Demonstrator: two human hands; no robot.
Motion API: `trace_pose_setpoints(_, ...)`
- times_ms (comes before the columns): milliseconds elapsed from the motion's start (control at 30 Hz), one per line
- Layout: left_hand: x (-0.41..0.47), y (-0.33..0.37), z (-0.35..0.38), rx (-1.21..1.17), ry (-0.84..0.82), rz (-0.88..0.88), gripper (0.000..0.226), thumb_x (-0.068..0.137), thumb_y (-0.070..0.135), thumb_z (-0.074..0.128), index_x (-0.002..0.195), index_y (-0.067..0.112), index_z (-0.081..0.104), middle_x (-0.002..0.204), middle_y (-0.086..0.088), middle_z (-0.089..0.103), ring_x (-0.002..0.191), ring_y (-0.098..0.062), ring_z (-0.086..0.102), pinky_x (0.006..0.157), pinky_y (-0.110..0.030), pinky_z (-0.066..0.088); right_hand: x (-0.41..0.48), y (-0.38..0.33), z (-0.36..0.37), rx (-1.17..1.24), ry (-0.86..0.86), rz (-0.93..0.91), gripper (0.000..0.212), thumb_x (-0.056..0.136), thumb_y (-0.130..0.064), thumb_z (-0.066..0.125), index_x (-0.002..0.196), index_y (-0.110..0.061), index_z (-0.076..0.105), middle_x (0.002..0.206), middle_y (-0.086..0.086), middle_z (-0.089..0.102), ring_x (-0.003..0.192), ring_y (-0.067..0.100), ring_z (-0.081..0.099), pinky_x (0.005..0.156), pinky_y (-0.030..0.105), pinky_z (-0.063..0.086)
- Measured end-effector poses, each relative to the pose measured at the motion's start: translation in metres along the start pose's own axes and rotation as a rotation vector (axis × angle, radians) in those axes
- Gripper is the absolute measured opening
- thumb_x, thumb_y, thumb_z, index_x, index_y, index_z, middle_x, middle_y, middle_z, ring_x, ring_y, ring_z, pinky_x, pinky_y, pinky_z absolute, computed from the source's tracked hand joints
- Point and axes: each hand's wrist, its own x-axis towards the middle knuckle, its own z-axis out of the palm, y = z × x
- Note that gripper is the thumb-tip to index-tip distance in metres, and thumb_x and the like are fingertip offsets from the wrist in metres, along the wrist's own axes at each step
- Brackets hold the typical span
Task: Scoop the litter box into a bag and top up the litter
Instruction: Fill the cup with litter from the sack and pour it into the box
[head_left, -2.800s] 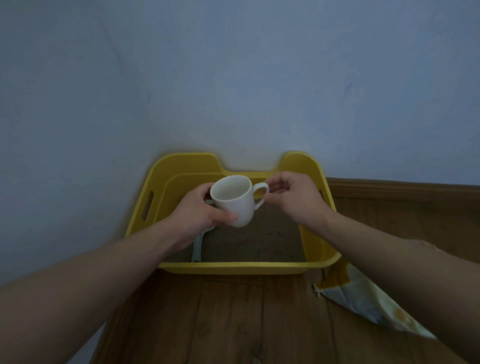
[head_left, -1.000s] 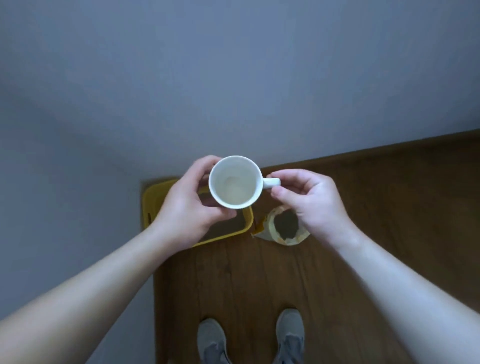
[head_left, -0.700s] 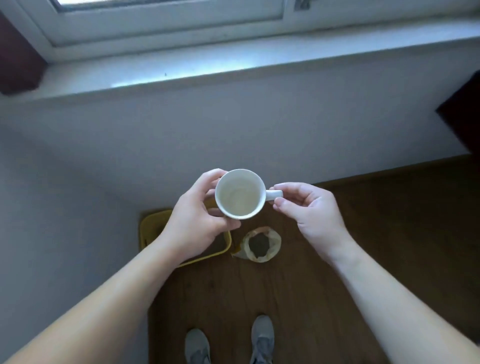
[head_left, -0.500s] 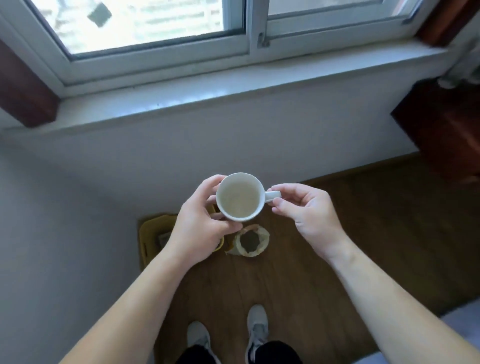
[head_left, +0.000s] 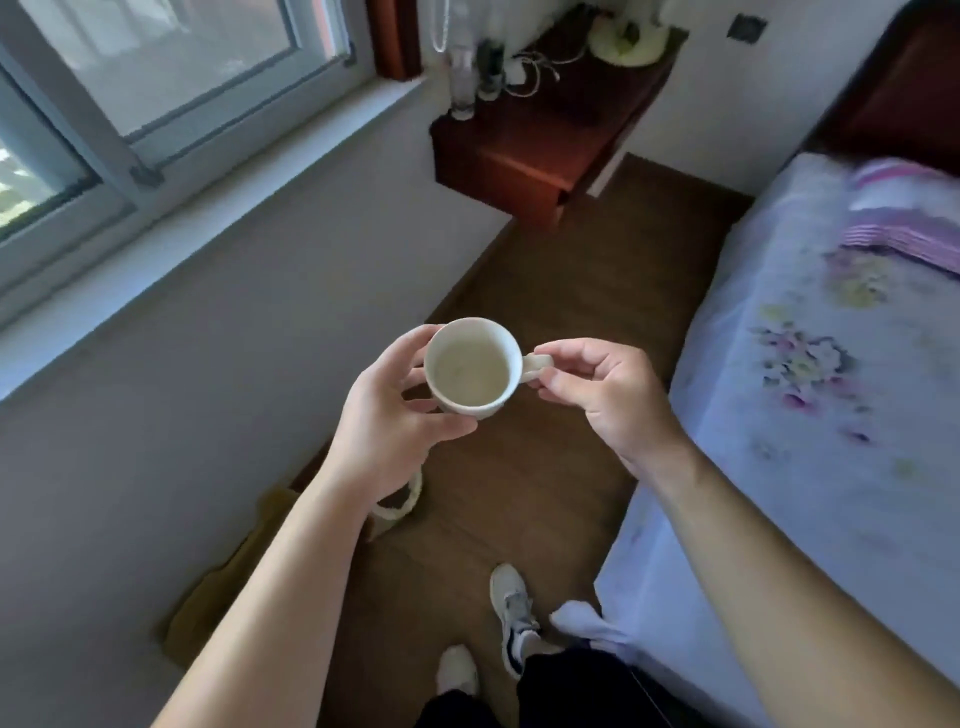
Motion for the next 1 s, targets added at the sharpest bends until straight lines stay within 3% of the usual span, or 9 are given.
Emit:
trace_pose_setpoints(167, -0.012, 0.036, 0.084, 0.038, -0.267, 0.093, 0.079, 0.064, -0.006, 0.086, 0.127, 0.034, 0.060, 0.117, 0.007, 0.069, 0.112, -0.019, 0.066, 0.089, -0.044, 0.059, -0.083, 0.001, -0.081, 0.045, 0.294, -0.005, 0.019, 0.086, -0.003, 0.071, 0.099, -0.016, 0.075, 0.091, 0.005, 0.077, 0.086, 0.016, 0.074, 0.080, 0.026, 0.058)
trace_pose_setpoints(333, -0.043, 0.074, 0.198, 0.078, -0.513, 0.190, 0.073, 0.064, -0.005, 0.086, 0.124, 0.028, 0.061, 0.108, 0.006, 0.071, 0.101, -0.016, 0.070, 0.084, -0.040, 0.060, -0.177, 0.011, -0.174, 0.061, 0.561, 0.000, 0.020, 0.085, -0.005, 0.073, 0.092, -0.023, 0.076, 0.093, 0.011, 0.077, 0.093, 0.033, 0.072, 0.091, 0.044, 0.058)
trace_pose_setpoints(533, -0.112, 0.108, 0.376, 0.084, -0.776, 0.275, 0.069, 0.063, -0.008, 0.085, 0.117, 0.031, 0.064, 0.101, 0.008, 0.073, 0.095, -0.015, 0.070, 0.074, -0.025, 0.057, -0.316, 0.029, -0.307, 0.122, 0.824, 0.034, 0.024, 0.088, 0.003, 0.067, 0.086, -0.020, 0.075, 0.087, 0.013, 0.076, 0.081, 0.020, 0.071, 0.083, 0.033, 0.060)
trace_pose_setpoints(633, -0.158, 0.125, 0.473, 0.086, -0.911, 0.295, 0.071, 0.063, -0.008, 0.084, 0.116, 0.036, 0.063, 0.106, 0.011, 0.071, 0.102, -0.015, 0.068, 0.079, -0.029, 0.058, -0.394, 0.041, -0.377, 0.150, 0.961, 0.058, 0.020, 0.088, 0.005, 0.066, 0.091, -0.012, 0.075, 0.091, 0.021, 0.075, 0.083, 0.023, 0.071, 0.083, 0.031, 0.060)
trace_pose_setpoints(767, -0.221, 0.153, 0.588, 0.075, -1.085, 0.329, 0.070, 0.065, -0.006, 0.083, 0.117, 0.036, 0.062, 0.108, 0.012, 0.070, 0.103, -0.015, 0.066, 0.084, -0.038, 0.060, -0.490, 0.047, -0.458, 0.202, 1.151, 0.088, 0.023, 0.086, 0.006, 0.068, 0.089, -0.016, 0.075, 0.088, 0.014, 0.077, 0.083, 0.023, 0.074, 0.082, 0.030, 0.060)
trace_pose_setpoints(1000, -0.304, 0.191, 0.763, 0.051, -1.372, 0.359, 0.068, 0.065, -0.006, 0.084, 0.119, 0.031, 0.064, 0.106, 0.014, 0.069, 0.101, -0.016, 0.065, 0.081, -0.032, 0.059, -0.614, 0.060, -0.566, 0.228, 1.417, 0.139, 0.020, 0.088, 0.000, 0.069, 0.095, -0.018, 0.073, 0.094, 0.009, 0.077, 0.088, 0.021, 0.075, 0.082, 0.029, 0.059)
